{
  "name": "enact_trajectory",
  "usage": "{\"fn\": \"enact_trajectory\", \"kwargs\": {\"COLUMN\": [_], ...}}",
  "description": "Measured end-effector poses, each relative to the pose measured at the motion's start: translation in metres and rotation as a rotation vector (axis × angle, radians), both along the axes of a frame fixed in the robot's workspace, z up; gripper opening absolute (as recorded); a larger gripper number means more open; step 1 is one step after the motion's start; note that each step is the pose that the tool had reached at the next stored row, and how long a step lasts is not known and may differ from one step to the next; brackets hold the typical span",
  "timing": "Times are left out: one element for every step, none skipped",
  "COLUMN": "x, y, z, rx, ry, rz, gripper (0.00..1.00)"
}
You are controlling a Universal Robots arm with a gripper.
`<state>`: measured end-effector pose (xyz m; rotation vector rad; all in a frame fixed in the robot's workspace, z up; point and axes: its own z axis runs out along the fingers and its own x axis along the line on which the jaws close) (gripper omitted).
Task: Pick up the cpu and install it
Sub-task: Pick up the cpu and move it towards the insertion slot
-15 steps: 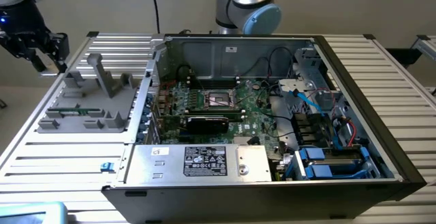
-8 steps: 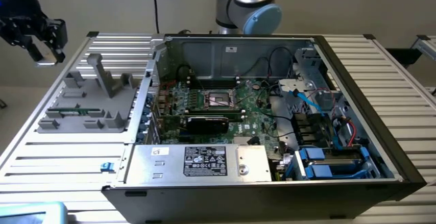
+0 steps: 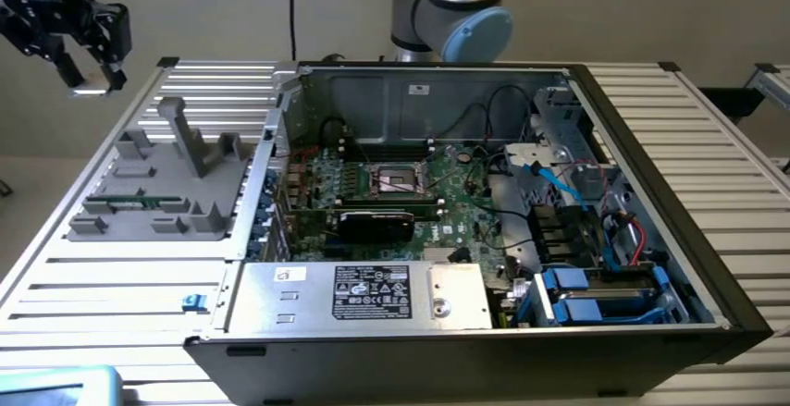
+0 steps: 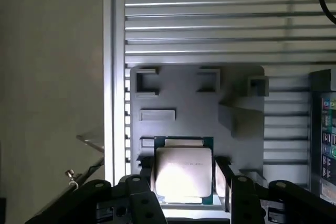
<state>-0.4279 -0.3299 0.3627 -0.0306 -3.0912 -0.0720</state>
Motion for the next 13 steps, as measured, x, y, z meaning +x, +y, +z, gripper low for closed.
{"fn": "enact_trajectory", "kwargs": {"x": [0.004,0.008,0.012,0.016,0.02,0.024,0.029,0.033,0.037,0.042,0.046,0.051,0.055], "y": [0.0,0.0,0.0,0.0,0.0,0.0,0.0,0.0,0.0,0.0,0.0,0.0,0.0], "z": [0.0042,0.0077,0.0107,0.0134,0.0156,0.0176,0.0194,0.021,0.0223,0.0232,0.024,0.0244,0.0248], "rx": [-0.0001,-0.0001,-0.0001,-0.0001,-0.0001,-0.0001,-0.0001,-0.0001,-0.0001,-0.0002,-0.0003,-0.0006,-0.0009], "ry": [0.0007,0.0015,0.002,0.0023,0.0026,0.0029,0.0031,0.0032,0.0034,0.0036,0.0038,0.0041,0.0042], "rz": [0.0,0.0,0.0,0.0,0.0,0.0,0.0,0.0,0.0,0.0,0.0,0.0,0.0], "gripper": [0.54,0.54,0.54,0.54,0.54,0.54,0.54,0.54,0.54,0.54,0.54,0.54,0.54]}}
